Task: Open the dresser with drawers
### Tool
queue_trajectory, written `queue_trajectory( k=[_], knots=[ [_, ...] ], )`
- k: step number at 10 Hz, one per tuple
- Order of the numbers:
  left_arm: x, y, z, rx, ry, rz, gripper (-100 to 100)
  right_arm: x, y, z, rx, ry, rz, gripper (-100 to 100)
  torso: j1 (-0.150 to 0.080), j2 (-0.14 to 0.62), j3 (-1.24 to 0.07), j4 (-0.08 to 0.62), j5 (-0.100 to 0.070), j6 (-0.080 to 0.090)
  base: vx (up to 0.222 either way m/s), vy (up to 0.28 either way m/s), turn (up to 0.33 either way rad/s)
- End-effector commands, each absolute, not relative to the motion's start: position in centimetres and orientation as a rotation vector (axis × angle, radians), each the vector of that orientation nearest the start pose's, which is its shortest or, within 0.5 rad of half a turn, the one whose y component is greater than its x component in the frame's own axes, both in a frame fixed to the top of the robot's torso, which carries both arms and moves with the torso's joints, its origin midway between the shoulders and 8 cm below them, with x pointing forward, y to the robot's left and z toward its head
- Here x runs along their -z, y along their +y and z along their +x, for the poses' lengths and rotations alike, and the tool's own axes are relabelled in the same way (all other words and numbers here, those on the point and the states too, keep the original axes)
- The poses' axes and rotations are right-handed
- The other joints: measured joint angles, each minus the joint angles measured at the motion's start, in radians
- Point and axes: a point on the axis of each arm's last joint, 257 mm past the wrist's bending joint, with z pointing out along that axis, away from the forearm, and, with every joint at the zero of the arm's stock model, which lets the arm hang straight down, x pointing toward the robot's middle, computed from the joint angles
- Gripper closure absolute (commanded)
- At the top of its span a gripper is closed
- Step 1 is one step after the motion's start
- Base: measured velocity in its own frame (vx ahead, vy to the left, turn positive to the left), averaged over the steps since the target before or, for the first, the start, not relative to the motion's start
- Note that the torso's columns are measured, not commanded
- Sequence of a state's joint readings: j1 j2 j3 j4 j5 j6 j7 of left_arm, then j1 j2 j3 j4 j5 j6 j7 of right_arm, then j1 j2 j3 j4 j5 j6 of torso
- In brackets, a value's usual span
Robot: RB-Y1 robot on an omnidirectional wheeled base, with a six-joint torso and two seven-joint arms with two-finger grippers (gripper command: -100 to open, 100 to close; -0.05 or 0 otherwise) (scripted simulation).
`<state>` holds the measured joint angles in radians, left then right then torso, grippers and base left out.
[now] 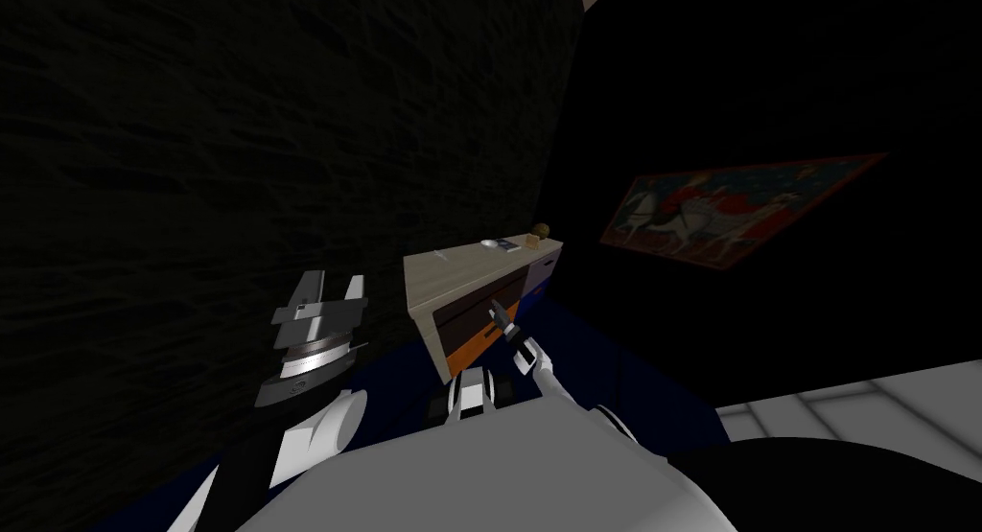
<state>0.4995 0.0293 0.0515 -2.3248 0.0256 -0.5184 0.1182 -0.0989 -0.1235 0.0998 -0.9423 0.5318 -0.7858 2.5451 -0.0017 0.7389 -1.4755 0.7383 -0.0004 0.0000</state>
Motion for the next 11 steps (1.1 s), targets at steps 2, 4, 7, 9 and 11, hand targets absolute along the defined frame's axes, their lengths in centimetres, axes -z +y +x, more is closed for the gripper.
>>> queue_trajectory(
  k=[2, 4, 7, 9, 11],
  knots=[
    [-4.9, 29.2, 32.8, 1.395, 0.545, -0.634, 0, 31.8, -12.4, 49.3, 0.846, 0.785, -1.308, 100, 0.002, -0.001, -0.001, -0.001, 0.001, 0.000, 0.016, 0.025, 0.004],
    [-4.9, 29.2, 32.8, 1.395, 0.545, -0.634, 0, 31.6, -12.5, 49.5, 0.842, 0.780, -1.309, 100, -0.004, -0.002, 0.000, -0.007, -0.003, 0.000, -0.107, -0.062, -0.023],
    [-4.9, 29.2, 32.8, 1.395, 0.545, -0.634, 0, 31.2, -12.7, 49.7, 0.837, 0.773, -1.310, 100, 0.001, -0.004, -0.002, -0.006, -0.001, -0.001, -0.193, -0.072, -0.032],
    [-4.9, 29.2, 32.8, 1.395, 0.546, -0.634, 0, 31.3, -12.9, 49.5, 0.833, 0.773, -1.312, 100, 0.005, -0.010, -0.005, -0.004, 0.000, -0.002, -0.108, -0.054, -0.019],
    [-4.9, 29.2, 32.8, 1.395, 0.545, -0.634, 0, 31.7, -13.0, 49.3, 0.825, 0.777, -1.317, 100, 0.000, -0.004, -0.002, -0.006, -0.001, -0.001, -0.155, -0.089, -0.017]
  ],
)
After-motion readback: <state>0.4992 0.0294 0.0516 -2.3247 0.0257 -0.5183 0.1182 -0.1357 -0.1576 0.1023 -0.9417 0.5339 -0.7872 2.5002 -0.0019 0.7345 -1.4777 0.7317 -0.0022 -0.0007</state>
